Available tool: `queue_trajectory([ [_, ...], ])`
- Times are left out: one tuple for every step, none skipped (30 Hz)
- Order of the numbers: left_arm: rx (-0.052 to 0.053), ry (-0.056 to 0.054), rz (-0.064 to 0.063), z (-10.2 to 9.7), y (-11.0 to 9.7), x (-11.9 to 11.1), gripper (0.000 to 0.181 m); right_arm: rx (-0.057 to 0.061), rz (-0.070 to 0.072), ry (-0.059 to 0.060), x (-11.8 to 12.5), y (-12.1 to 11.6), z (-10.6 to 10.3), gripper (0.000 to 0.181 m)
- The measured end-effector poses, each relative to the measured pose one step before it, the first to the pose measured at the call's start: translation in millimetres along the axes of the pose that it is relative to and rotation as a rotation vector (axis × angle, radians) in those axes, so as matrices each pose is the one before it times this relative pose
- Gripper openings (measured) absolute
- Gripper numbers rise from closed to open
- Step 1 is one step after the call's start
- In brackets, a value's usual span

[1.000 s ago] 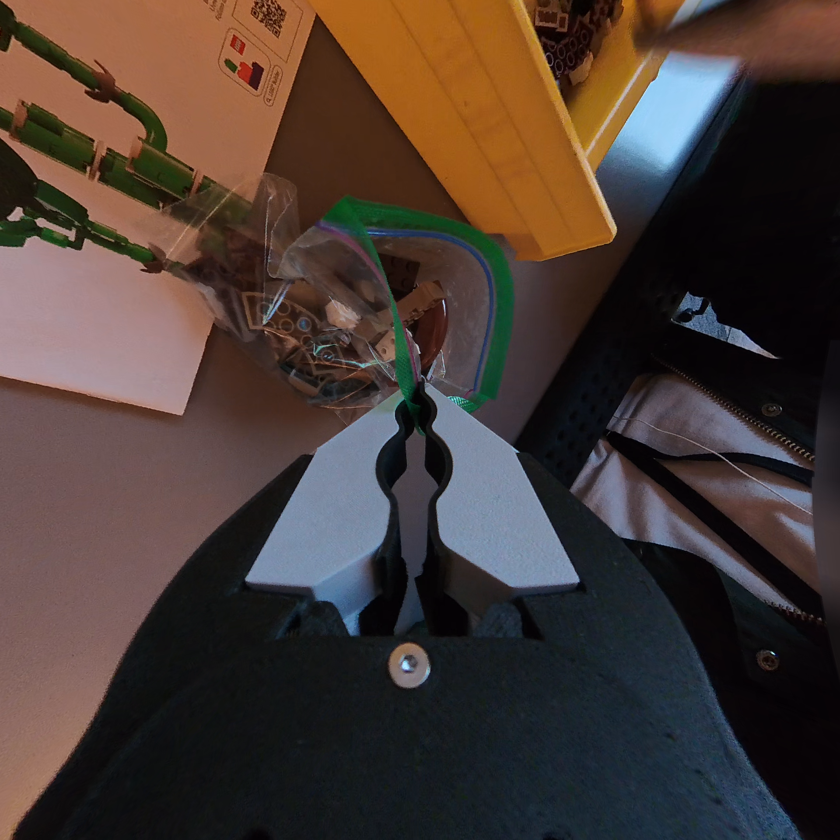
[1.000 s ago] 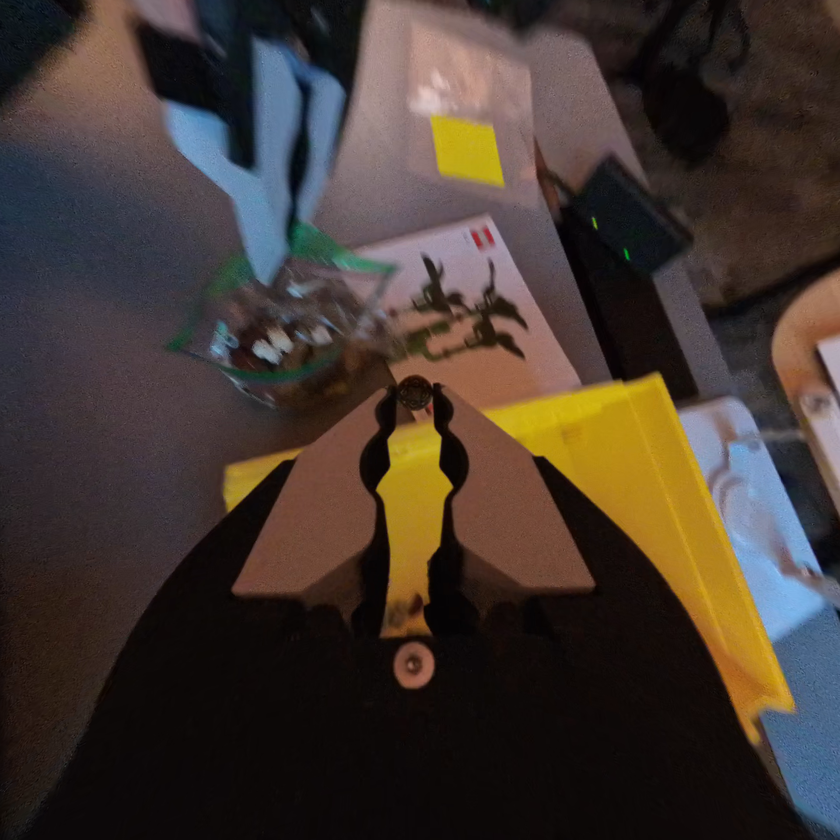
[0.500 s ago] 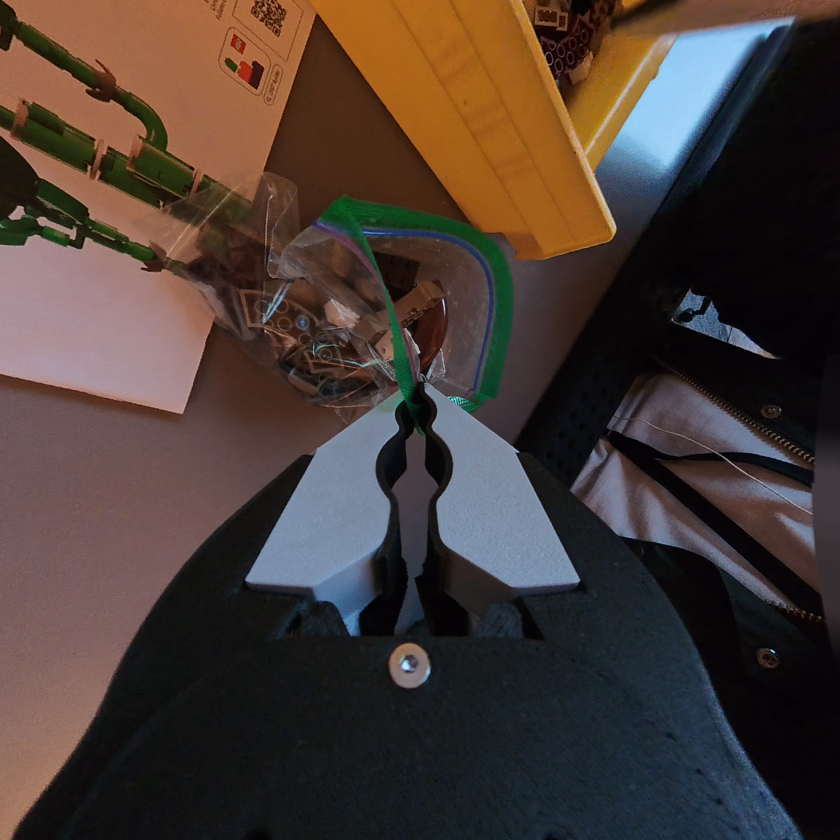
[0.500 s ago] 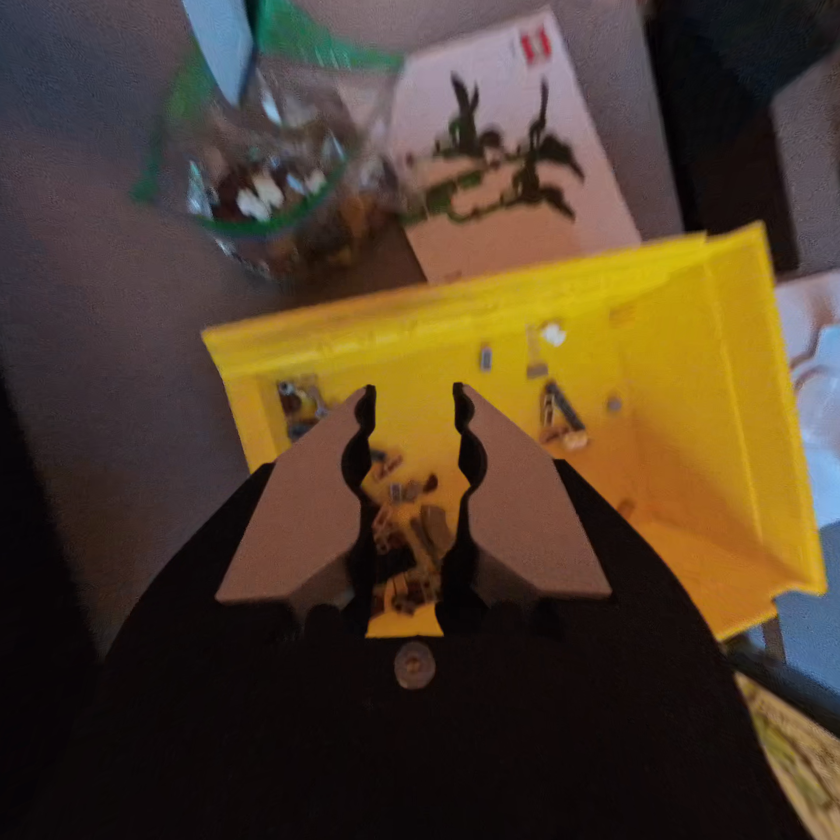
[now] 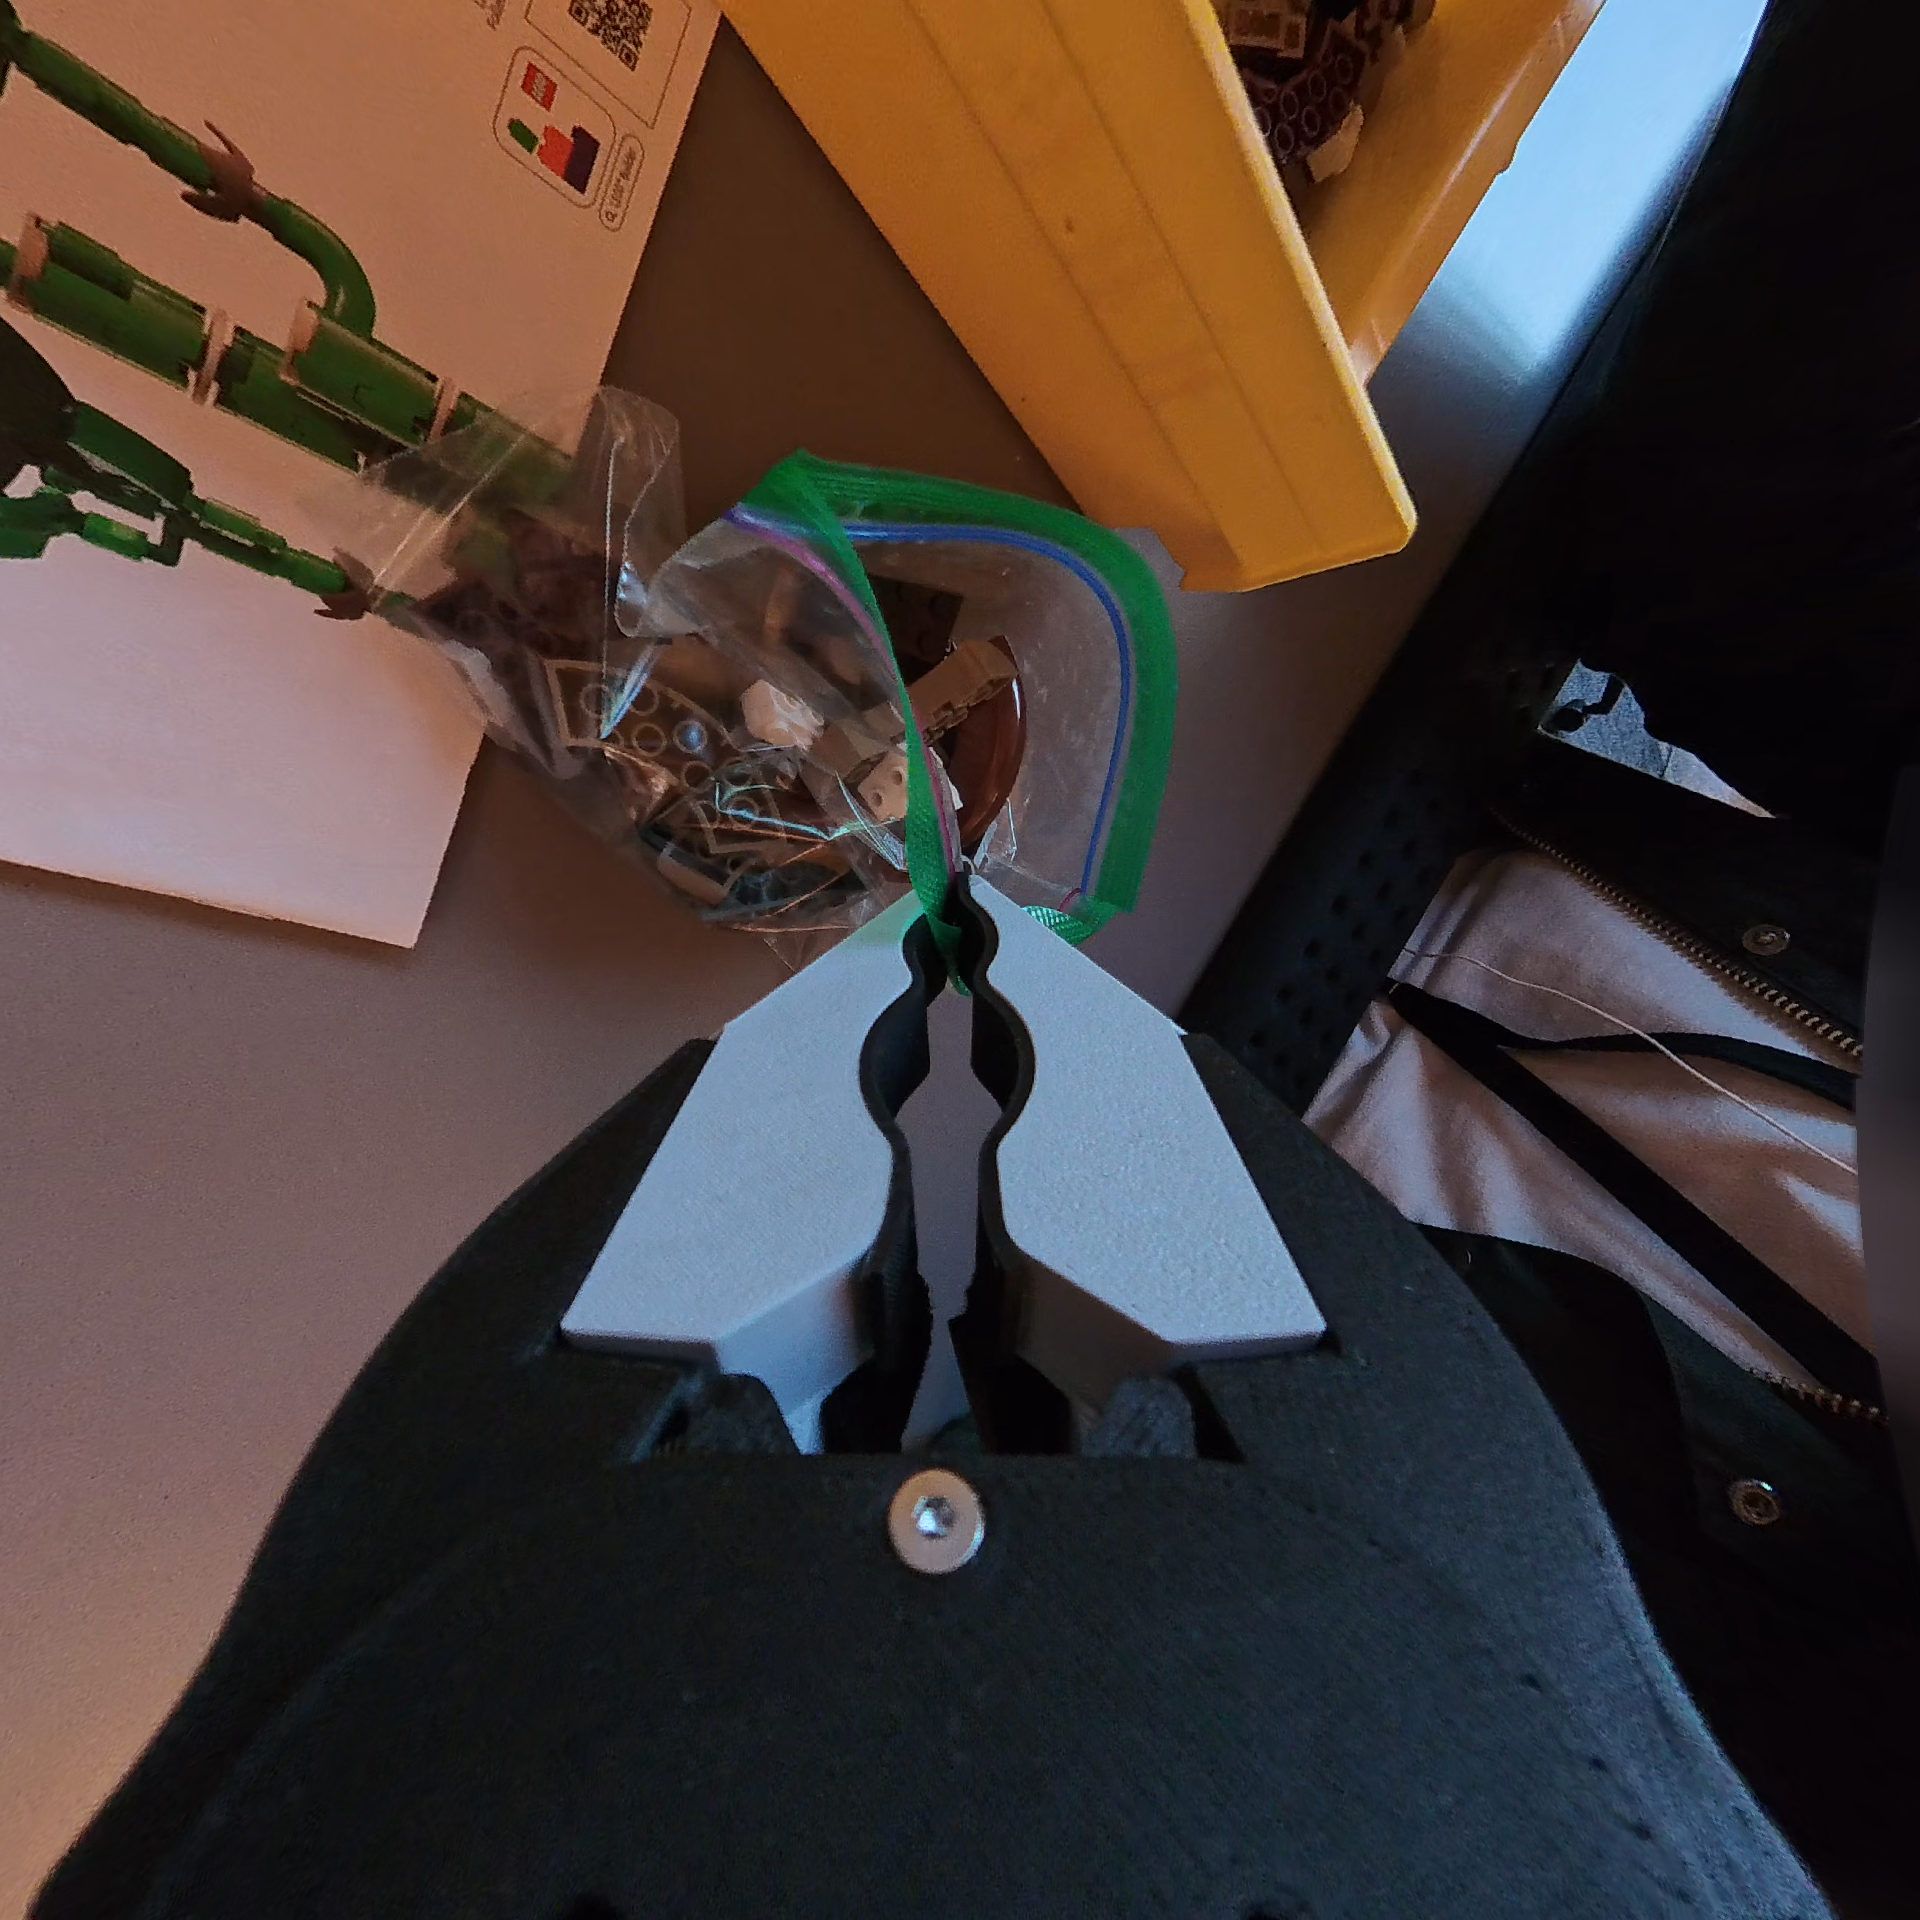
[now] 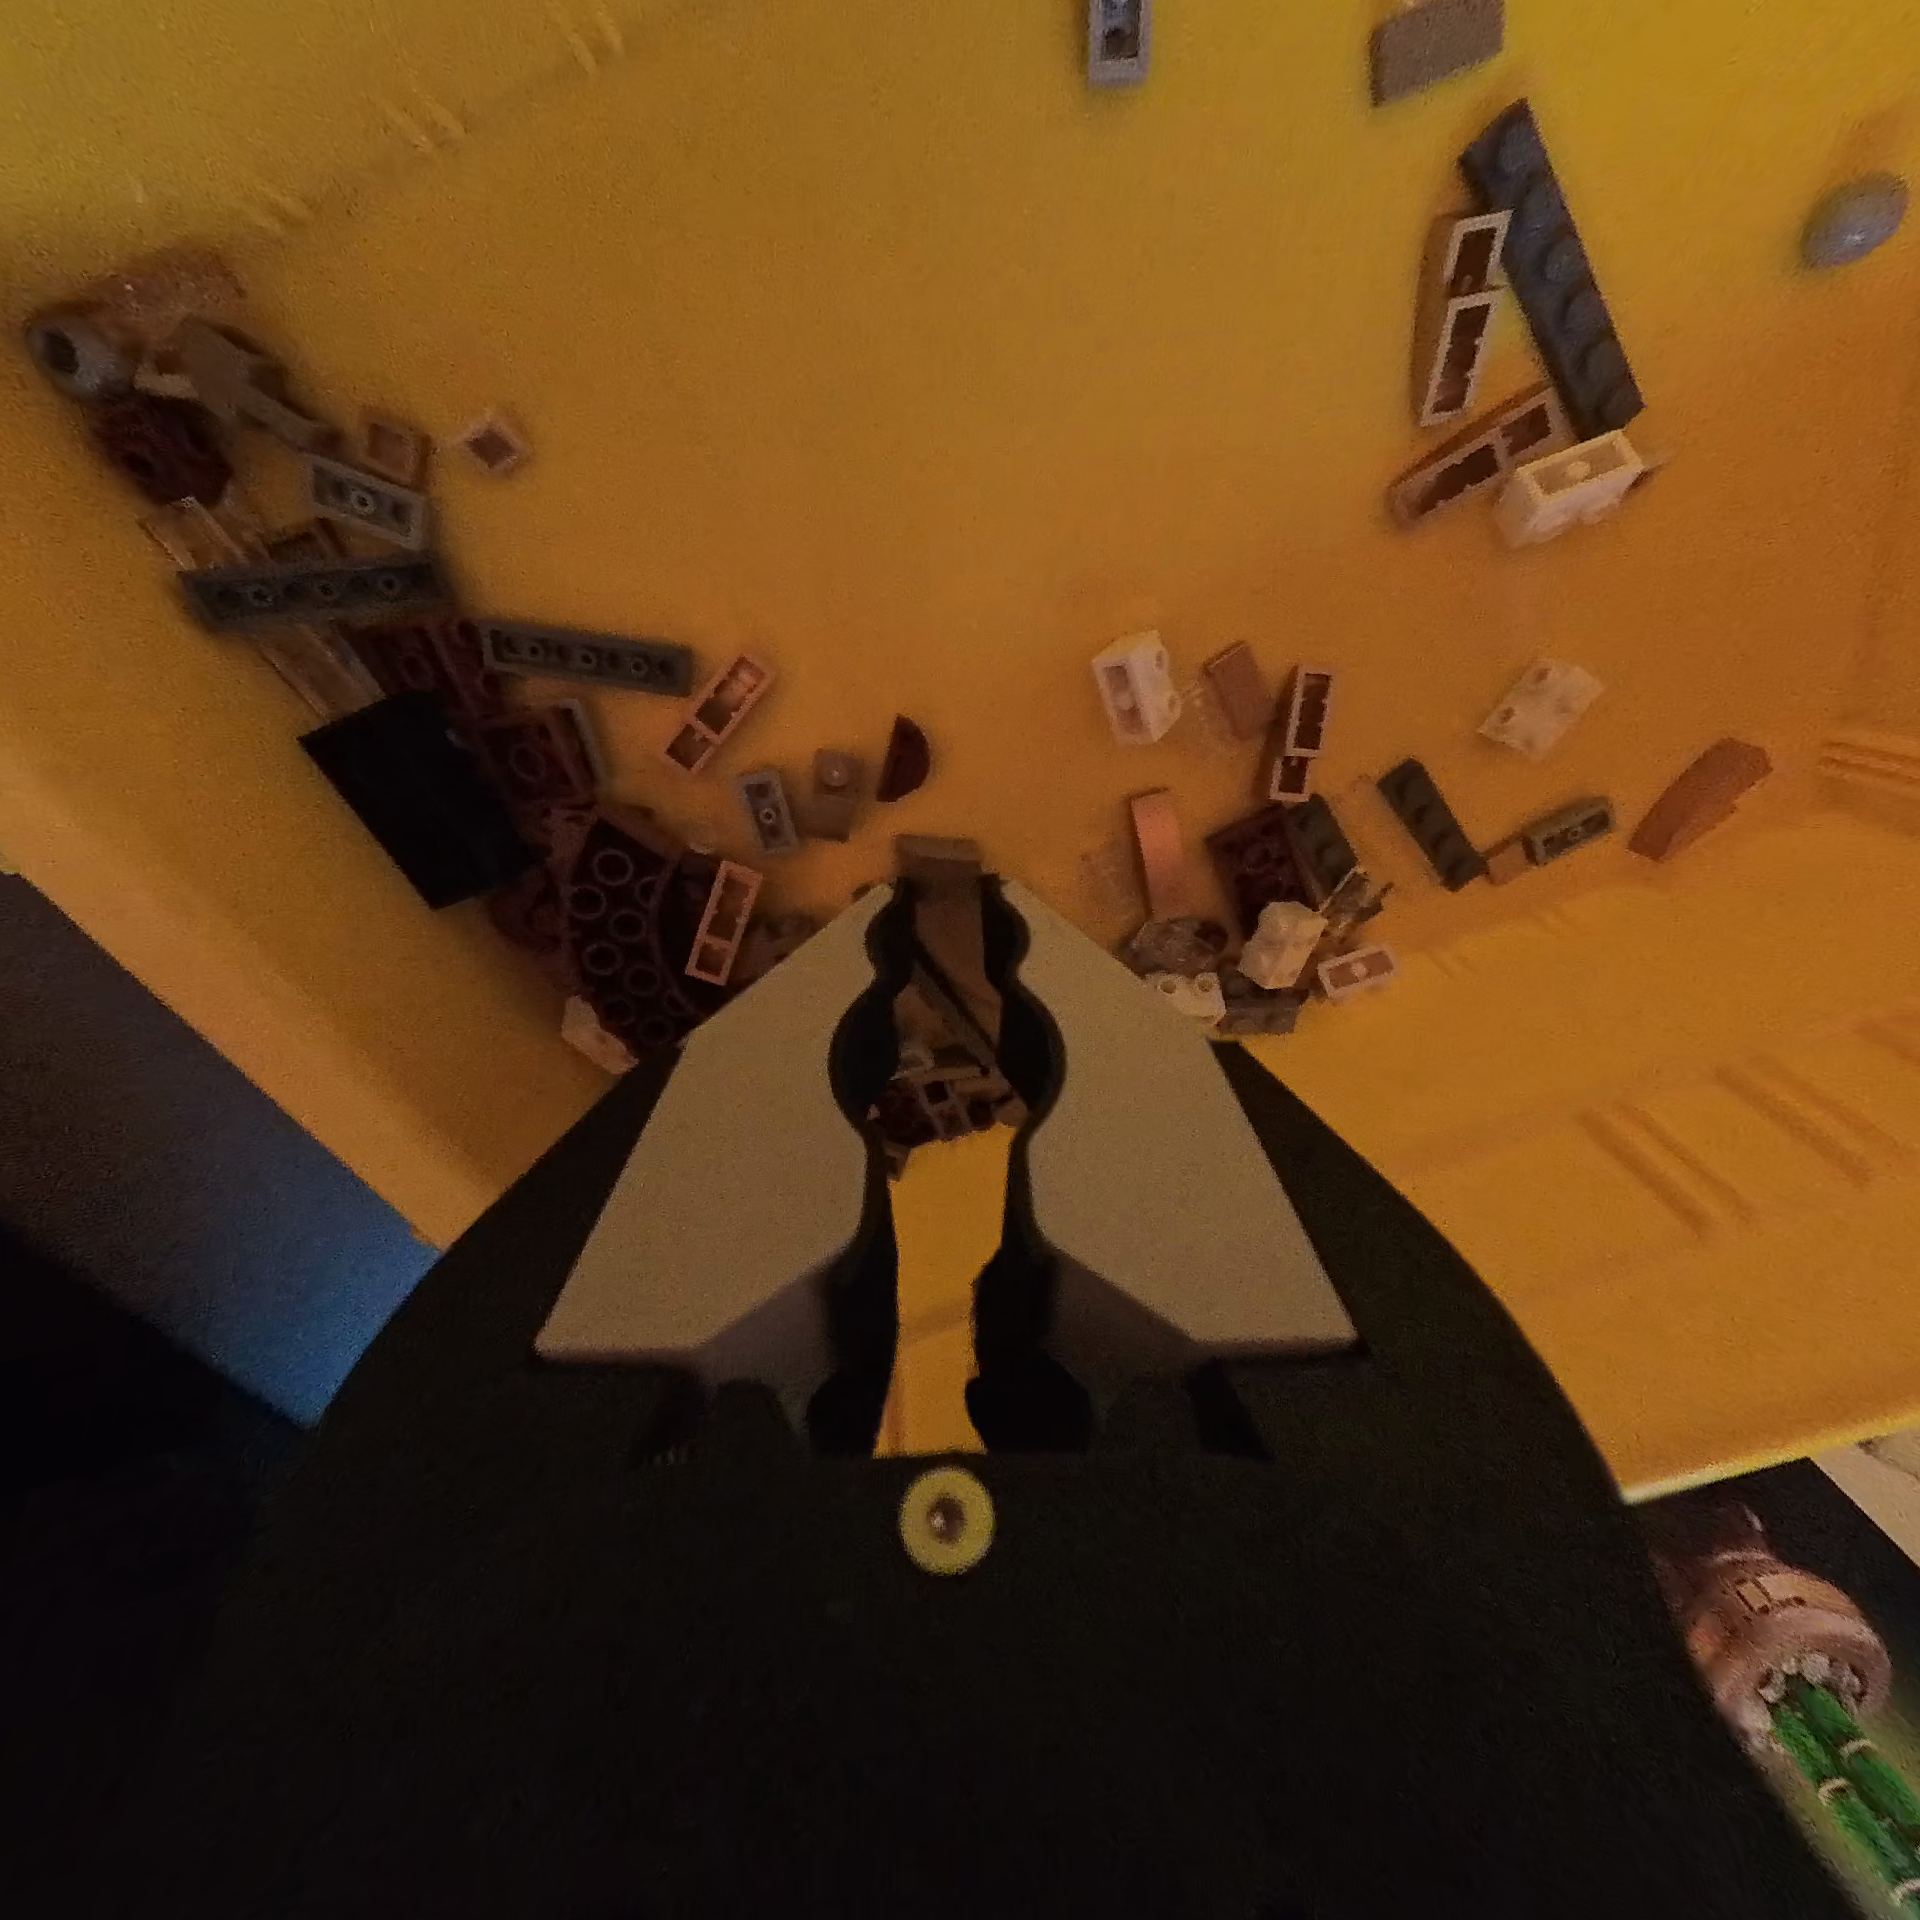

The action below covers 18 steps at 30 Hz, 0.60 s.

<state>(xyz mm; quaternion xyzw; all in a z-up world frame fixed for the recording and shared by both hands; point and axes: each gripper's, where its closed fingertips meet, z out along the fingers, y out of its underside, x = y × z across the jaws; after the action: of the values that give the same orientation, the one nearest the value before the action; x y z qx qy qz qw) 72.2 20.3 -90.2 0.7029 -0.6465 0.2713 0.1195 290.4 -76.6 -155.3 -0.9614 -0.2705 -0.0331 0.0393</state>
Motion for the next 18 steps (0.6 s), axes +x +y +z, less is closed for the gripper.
queue_trajectory([
  [-0.0001, -0.0008, 0.0010, -0.12, 0.10, 0.23, 0.000, -0.0018, -0.0036, 0.0046, 0.58, 0.76, -0.19, 0.013],
  [0.0000, -0.0001, -0.0001, -0.02, 0.10, 0.00, 0.000, -0.0015, 0.0005, -0.0017, 0.04, 0.70, -0.61, 0.012],
  [-0.0001, 0.0003, -0.0003, 0.00, 0.01, 0.06, 0.000, 0.0055, 0.0002, -0.0011, 0.17, -0.18, -1.53, 0.009],
  [0.0001, -0.0003, -0.0001, -0.06, 0.06, -0.12, 0.000, 0.0157, -0.0027, 0.0087, 1.60, -1.40, -3.17, 0.000],
  [0.0008, 0.0001, 0.0002, -0.11, -0.15, 0.11, 0.000, 0.0285, -0.0032, 0.0042, 0.73, -3.01, -4.29, 0.000],
  [0.0005, 0.0002, 0.0005, -0.07, 0.01, 0.05, 0.000, 0.0399, 0.0007, 0.0003, 0.04, -5.01, -5.86, 0.000],
  [-0.0002, -0.0003, 0.0000, 0.02, 0.03, -0.19, 0.000, 0.0507, 0.0084, -0.0056, -0.34, -6.77, -5.72, 0.000],
  [-0.0005, 0.0002, -0.0013, 0.15, -0.09, -0.21, 0.000, 0.0450, 0.0194, -0.0082, 0.02, -6.53, -4.51, 0.000],
  [-0.0011, 0.0007, -0.0016, 0.33, 0.04, -0.13, 0.000, 0.0255, 0.0203, -0.0067, 0.33, -4.15, -1.83, 0.004],
  [-0.0013, 0.0003, -0.0006, 0.33, 0.08, -0.04, 0.000, -0.0038, 0.0125, -0.0080, -0.96, -0.27, 1.37, 0.015],
  [-0.0011, 0.0001, 0.0004, 0.29, 0.03, 0.13, 0.000, -0.0326, 0.0034, -0.0107, -2.13, 4.11, 3.63, 0.019],
  [-0.0008, -0.0002, 0.0015, 0.09, 0.06, 0.26, 0.000, -0.0482, -0.0047, -0.0007, -0.91, 6.75, 5.53, 0.023],
  [0.0000, -0.0007, 0.0015, -0.01, 0.00, 0.15, 0.000, -0.0511, -0.0047, 0.0079, 0.91, 6.72, 6.45, 0.027],
  [0.0006, -0.0003, 0.0002, -0.06, 0.00, 0.00, 0.000, -0.0436, -0.0004, -0.0048, -0.89, 5.36, 6.28, 0.028],
  [0.0001, 0.0004, -0.0006, -0.10, -0.04, -0.07, 0.000, -0.0399, 0.0019, -0.0099, -1.57, 4.78, 5.79, 0.028],
  [-0.0004, 0.0002, -0.0009, 0.03, 0.07, -0.19, 0.000, -0.0362, -0.0001, -0.0031, -0.39, 4.16, 4.22, 0.029],
  [-0.0003, 0.0003, -0.0009, -0.07, 0.14, -0.12, 0.000, -0.0056, 0.0031, -0.0082, -1.52, -1.01, 0.22, 0.023],
  [0.0003, 0.0009, 0.0000, -0.14, 0.03, 0.09, 0.000, 0.0149, -0.0115, 0.0185, 1.78, -3.19, -2.04, 0.017],
])
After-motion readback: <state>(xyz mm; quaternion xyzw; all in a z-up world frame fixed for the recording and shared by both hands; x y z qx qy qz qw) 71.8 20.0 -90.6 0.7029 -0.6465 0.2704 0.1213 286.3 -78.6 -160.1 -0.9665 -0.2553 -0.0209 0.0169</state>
